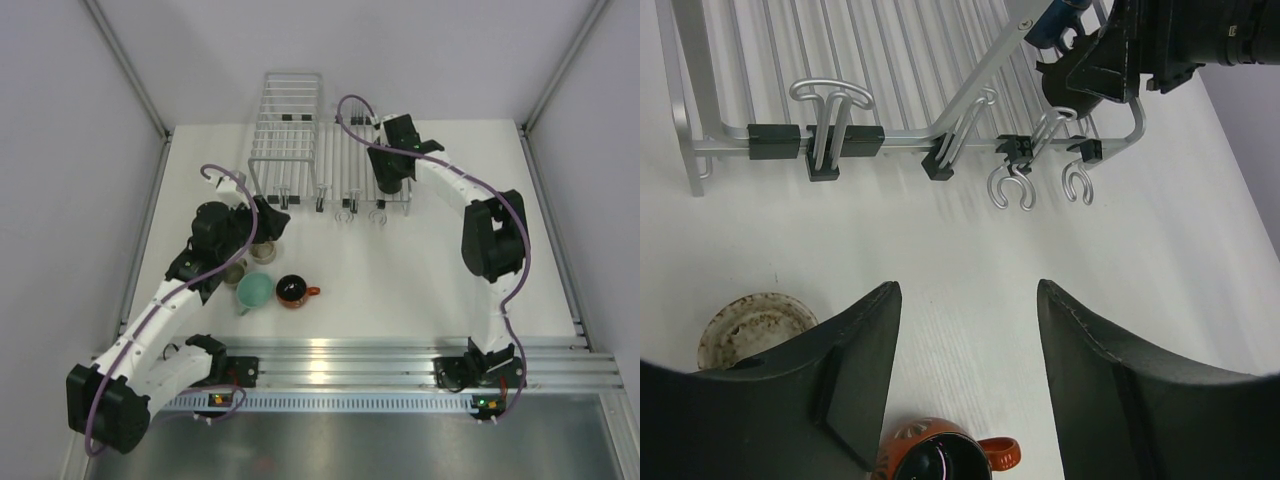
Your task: Load the cups into the dish rack
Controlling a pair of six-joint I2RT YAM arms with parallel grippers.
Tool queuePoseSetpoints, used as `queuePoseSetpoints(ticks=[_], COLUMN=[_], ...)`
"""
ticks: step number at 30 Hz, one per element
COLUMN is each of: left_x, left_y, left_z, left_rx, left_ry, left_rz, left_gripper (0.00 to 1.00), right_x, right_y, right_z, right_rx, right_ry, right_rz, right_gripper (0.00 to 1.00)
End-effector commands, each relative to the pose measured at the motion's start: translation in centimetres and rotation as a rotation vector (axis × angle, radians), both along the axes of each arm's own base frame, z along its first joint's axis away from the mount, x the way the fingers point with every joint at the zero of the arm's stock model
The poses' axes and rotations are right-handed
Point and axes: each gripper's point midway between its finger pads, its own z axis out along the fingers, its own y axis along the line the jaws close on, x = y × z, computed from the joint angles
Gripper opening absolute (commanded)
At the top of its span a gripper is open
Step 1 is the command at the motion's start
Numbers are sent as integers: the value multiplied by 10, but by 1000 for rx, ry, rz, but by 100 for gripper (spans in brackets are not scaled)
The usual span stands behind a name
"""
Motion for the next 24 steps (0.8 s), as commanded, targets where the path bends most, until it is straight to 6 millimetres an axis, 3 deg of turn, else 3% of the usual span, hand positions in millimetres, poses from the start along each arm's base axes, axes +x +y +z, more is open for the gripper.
queuePoseSetpoints(ticks=[1, 8, 20, 24], left_x=[1, 1, -3, -5], left_y=[1, 2, 5, 5], left_z=[17, 20, 12, 11], left_rx=[-21, -21, -16, -14], left_ry=[-70, -78, -52, -48], left_rz=[1, 4, 8, 10], left_gripper=[62, 63, 64, 64], right_x=[7, 5, 5, 1], right_y=[-10, -9, -4, -5], right_z=[34, 38, 65, 82], right_rx=[1, 16, 64, 97], right_ry=[-90, -112, -182, -231], right_rz=[-21, -15, -1, -13], right_gripper=[63, 66, 69, 69])
